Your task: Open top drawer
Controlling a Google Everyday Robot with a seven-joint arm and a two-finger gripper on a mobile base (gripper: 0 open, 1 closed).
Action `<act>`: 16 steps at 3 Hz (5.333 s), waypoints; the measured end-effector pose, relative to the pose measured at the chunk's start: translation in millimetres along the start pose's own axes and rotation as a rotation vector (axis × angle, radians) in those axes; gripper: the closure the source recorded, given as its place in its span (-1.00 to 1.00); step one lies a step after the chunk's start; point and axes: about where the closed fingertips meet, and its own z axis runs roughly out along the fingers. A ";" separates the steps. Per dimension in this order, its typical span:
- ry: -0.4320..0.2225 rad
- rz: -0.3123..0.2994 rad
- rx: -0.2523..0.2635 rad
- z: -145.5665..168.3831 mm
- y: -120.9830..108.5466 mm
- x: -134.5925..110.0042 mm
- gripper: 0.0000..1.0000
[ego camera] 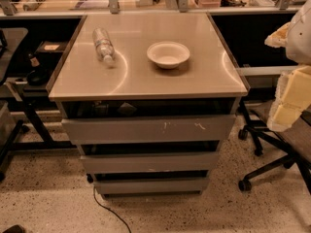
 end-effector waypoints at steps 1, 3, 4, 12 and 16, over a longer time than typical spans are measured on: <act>0.000 0.000 0.000 0.0 0.0 0.0 -1.00; -0.011 -0.028 -0.090 61.6 27.5 -16.0 -1.00; -0.038 -0.054 -0.143 104.4 37.9 -30.3 -1.00; -0.128 0.094 -0.245 282.0 62.0 -52.7 -1.00; -0.125 0.083 -0.153 329.5 -5.0 -52.4 -1.00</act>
Offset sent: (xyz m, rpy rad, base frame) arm -0.0094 0.0203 -0.0566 -0.0017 0.1024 0.0031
